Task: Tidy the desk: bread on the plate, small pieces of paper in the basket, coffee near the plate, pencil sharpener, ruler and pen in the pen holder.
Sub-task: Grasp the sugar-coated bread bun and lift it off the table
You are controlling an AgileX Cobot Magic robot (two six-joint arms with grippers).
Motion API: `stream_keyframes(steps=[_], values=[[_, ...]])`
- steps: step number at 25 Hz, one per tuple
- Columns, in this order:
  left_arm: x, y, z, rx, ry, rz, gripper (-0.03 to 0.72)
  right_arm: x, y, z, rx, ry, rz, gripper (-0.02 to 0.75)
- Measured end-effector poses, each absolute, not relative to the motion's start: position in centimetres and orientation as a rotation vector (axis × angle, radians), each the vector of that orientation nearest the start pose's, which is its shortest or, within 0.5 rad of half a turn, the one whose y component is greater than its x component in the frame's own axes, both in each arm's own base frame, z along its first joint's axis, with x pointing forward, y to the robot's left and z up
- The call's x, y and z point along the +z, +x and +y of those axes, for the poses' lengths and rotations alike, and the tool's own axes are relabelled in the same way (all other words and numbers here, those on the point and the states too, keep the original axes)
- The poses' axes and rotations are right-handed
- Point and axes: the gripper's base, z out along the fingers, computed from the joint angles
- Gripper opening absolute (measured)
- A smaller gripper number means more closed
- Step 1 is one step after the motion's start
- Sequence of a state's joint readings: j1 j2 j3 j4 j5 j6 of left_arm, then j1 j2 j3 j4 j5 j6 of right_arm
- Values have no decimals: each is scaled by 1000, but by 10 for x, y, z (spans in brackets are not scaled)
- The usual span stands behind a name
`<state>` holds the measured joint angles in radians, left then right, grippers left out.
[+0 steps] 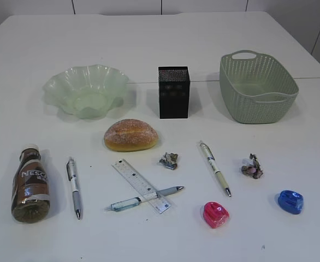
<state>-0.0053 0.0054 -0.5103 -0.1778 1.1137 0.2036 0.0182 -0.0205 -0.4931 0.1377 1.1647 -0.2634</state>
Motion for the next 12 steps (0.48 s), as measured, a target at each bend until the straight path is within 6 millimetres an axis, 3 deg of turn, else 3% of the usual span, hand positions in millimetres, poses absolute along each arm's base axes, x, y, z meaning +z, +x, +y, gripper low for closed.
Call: stream_keyframes(steps=[12], values=[[277,-9,-17,-139,234,2062,330,268,-13,11,22,-315,2103,533]])
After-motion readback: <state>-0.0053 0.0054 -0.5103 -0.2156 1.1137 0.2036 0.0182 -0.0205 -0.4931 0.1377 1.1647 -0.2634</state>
